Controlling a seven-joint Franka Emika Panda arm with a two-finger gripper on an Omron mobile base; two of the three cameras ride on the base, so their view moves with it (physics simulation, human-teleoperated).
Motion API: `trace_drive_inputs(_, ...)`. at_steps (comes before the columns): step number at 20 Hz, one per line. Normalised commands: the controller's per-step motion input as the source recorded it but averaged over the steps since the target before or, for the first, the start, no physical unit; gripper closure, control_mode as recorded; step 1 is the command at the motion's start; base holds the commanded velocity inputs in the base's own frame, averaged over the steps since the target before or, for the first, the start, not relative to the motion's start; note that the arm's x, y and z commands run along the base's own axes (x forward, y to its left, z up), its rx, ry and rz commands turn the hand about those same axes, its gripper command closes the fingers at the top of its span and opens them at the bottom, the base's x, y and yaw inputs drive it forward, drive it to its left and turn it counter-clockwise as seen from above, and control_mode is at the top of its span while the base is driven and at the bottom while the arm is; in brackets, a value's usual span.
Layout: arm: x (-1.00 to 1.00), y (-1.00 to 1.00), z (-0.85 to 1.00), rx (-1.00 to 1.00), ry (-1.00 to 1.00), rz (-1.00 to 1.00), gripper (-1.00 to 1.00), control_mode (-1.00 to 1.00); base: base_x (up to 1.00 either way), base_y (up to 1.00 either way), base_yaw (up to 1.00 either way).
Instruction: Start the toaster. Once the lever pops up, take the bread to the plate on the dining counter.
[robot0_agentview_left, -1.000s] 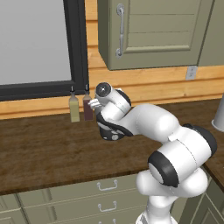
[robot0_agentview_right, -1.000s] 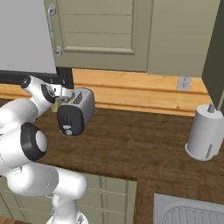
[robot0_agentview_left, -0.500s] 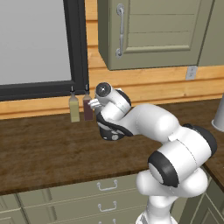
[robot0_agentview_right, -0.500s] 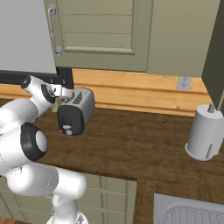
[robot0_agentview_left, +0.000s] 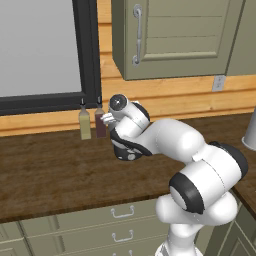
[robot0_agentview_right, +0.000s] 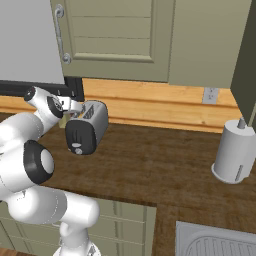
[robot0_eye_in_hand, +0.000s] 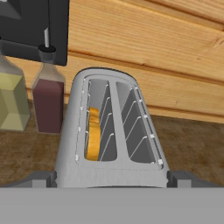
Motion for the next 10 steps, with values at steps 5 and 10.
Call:
trace_drive_inputs(5,0.00,0.00,0.00,0.00,0.00,0.00,-1.00,-1.00,0.00,0.00,0.00)
trace_drive_inputs(10,0.00,0.00,0.00,0.00,0.00,0.00,-1.00,-1.00,0.00,0.00,0.00)
